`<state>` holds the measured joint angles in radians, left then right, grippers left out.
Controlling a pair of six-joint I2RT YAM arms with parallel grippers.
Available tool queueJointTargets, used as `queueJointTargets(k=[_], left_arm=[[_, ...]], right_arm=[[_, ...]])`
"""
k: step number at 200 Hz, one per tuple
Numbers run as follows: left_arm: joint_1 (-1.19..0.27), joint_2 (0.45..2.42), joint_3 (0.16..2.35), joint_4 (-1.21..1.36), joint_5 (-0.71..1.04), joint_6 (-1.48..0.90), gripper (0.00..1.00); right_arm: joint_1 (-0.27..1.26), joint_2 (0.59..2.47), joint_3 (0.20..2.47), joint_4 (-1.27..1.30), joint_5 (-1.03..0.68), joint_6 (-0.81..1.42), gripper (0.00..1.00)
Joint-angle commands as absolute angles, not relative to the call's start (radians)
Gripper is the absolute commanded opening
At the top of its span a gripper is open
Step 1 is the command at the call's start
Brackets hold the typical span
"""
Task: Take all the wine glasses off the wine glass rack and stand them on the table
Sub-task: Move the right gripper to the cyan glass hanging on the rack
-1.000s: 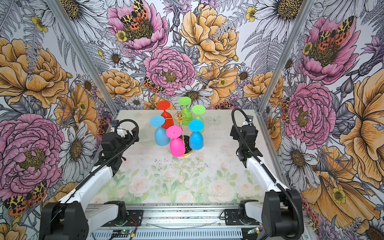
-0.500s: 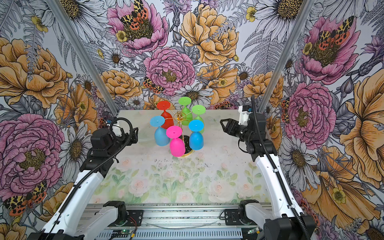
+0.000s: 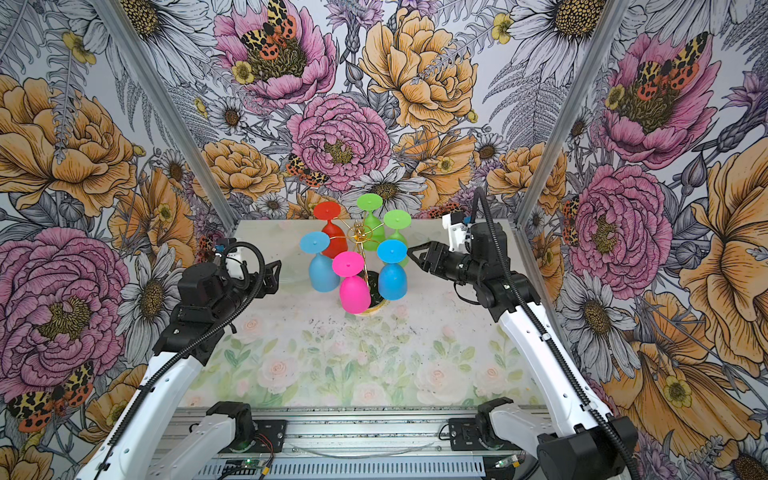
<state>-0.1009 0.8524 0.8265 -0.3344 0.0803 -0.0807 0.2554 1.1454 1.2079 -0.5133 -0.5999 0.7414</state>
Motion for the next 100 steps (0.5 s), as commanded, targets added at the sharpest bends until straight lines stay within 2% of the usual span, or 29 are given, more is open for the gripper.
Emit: queueJointTargets(k=[1,100], left_arm=[[-0.108,0.838,0.825,-0.342,0.112,-0.100,0.99],[-0.117,0.818,0.822,-0.342,0.129,-0.092,0.99]], right_arm=[[0.268,1.163,1.236,-0.511,-0.603,0.753,0.52],[0.297,1.219,1.235,-0.441,-0.625,0.791,0.41]])
